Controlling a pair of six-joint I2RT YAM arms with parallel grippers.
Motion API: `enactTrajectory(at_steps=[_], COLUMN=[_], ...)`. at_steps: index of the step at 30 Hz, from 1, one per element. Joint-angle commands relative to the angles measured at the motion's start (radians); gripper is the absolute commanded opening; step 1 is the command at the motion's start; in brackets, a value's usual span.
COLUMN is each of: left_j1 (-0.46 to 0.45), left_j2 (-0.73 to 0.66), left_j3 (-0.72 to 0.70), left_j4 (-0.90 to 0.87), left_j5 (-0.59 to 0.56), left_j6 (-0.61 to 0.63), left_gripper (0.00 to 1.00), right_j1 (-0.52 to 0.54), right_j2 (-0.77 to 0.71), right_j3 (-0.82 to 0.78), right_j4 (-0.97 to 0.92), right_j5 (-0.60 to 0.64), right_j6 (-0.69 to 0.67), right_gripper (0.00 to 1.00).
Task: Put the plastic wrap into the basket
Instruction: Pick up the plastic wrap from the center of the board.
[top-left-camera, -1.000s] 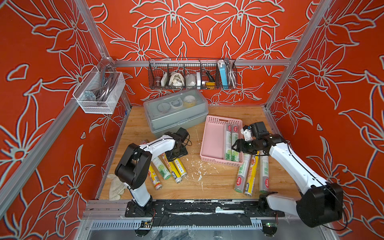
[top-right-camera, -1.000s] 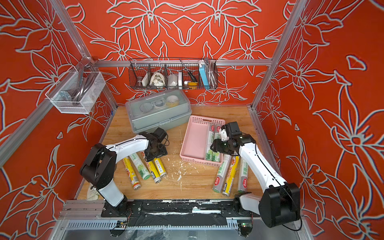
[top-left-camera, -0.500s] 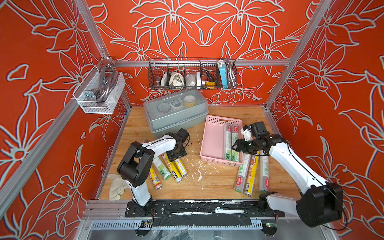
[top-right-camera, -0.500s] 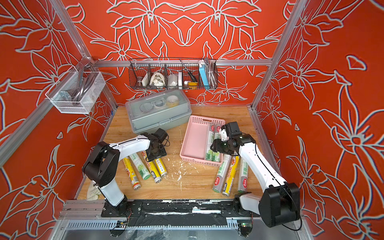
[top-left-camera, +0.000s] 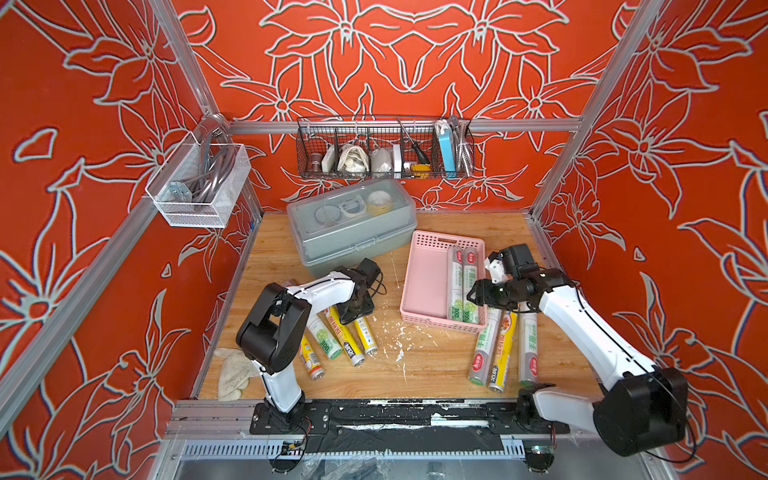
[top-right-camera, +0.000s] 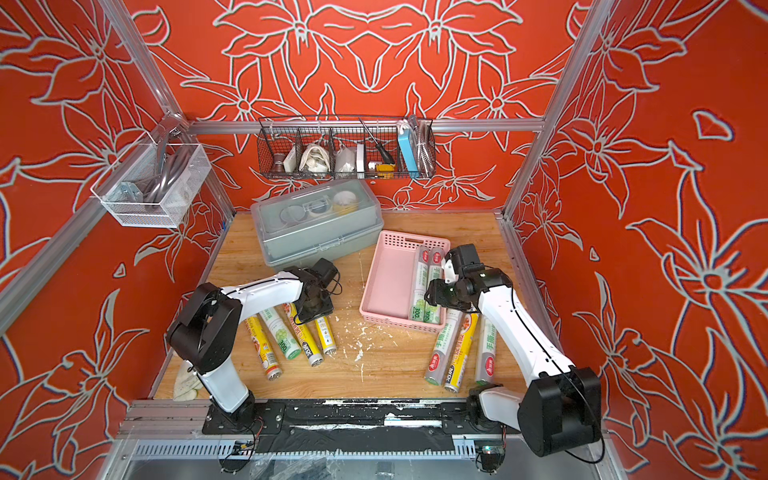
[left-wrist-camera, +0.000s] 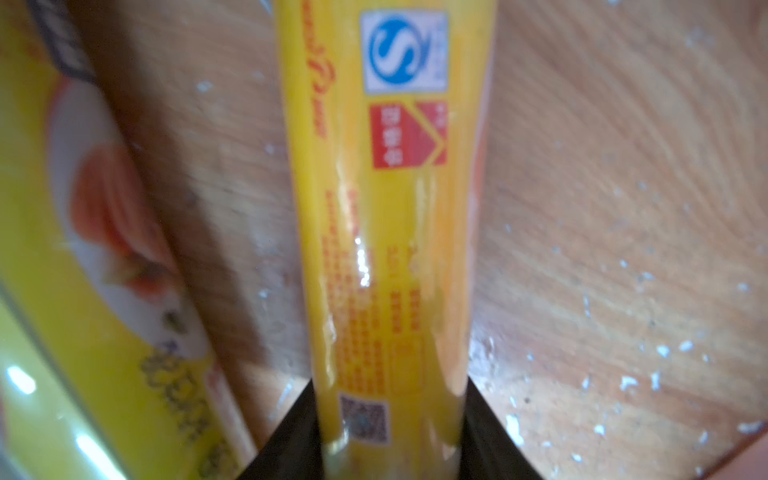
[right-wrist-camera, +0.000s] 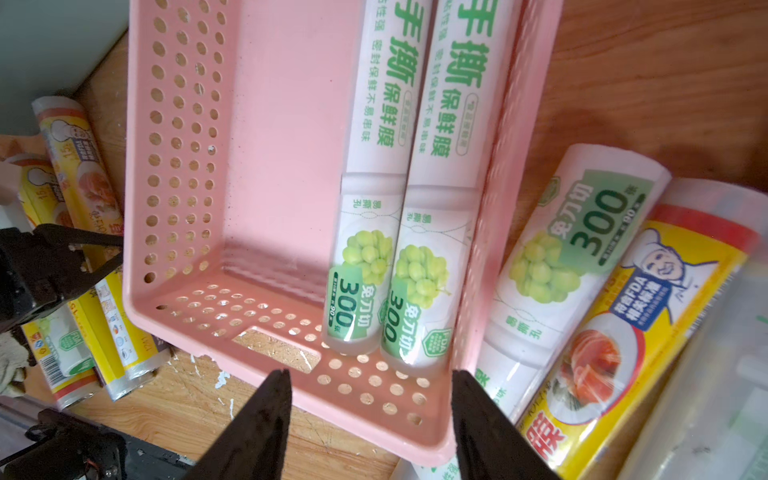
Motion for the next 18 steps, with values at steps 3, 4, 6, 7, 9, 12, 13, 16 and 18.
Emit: enactTrajectory(at_steps=[3,4,6,7,9,12,13,16,18], left_j1=[-0.064,-0.071,-0.085,-0.092,-0.106,-0.131,-0.14,-0.171,-0.192], left_j2=[-0.081,-0.102,-0.141,-0.162,-0.196,-0.233,-0.239,-0.222,-0.198], left_j3=[0.067,0.082,0.113,0.131,0.172,0.237,0.265,0.368,0.438], left_j4=[-0.126,-0.149,-0.195,-0.217,-0.261,-0.297,-0.305,-0.343,-0.35], left_j5=[-0.013,-0.022,-0.036,-0.046,-0.058,-0.065,-0.065,-0.068,-0.068], left_j6=[0.021,0.027,0.037,0.047,0.062,0.091,0.102,0.132,0.154], left_gripper=[0.44,0.43,0.42,0.41,0.4,0.4,0.4,0.4,0.4], right_j1=[-0.041,-0.054,-0.079,-0.091,-0.109,-0.126,-0.132,-0.144,-0.151], right_j2=[-0.06,-0.068,-0.082,-0.088,-0.094,-0.109,-0.118,-0.153,-0.177], right_j3=[0.039,0.037,0.034,0.033,0.034,0.036,0.036,0.022,0.002], right_j4=[-0.071,-0.079,-0.093,-0.104,-0.138,-0.188,-0.204,-0.222,-0.222], right_j5=[0.074,0.078,0.084,0.087,0.095,0.124,0.13,0.153,0.166], right_j6=[-0.012,-0.012,-0.016,-0.015,-0.018,-0.018,-0.015,0.01,0.03], right_gripper=[0.62,0.62,0.62,0.62,0.62,0.62,0.62,0.62,0.61])
